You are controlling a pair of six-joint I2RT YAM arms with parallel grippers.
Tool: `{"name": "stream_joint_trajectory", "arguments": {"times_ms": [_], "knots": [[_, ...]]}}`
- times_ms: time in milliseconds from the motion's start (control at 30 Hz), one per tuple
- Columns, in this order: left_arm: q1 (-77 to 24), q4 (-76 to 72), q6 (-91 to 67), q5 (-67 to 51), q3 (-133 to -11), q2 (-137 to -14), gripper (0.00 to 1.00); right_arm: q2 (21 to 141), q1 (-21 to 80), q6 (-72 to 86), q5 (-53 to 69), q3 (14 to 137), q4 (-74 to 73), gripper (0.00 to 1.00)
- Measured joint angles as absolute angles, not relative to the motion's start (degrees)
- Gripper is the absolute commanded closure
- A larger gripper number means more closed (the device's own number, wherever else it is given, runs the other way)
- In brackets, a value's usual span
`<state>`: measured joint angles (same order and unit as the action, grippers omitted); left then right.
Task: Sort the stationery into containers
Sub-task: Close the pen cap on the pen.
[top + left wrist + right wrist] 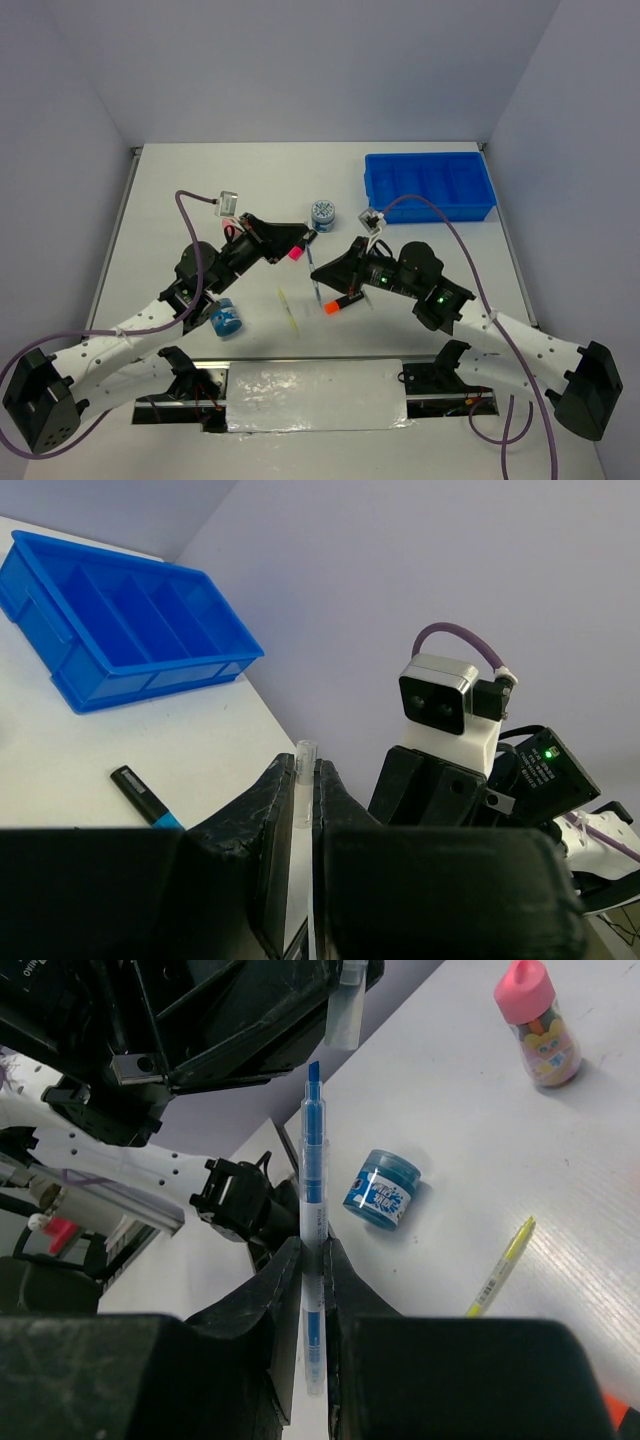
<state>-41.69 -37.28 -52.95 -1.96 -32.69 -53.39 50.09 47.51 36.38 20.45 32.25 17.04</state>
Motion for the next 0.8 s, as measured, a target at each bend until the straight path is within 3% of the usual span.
{"name": "stream_joint_trajectory", "arguments": {"times_ms": [800], "knots": [[-41.74,-34.61,-52.84,-1.50,-32.69,-51.94,0.96,52.16,47.53,36.36,18.50,34.20,16.91,1.00]]}}
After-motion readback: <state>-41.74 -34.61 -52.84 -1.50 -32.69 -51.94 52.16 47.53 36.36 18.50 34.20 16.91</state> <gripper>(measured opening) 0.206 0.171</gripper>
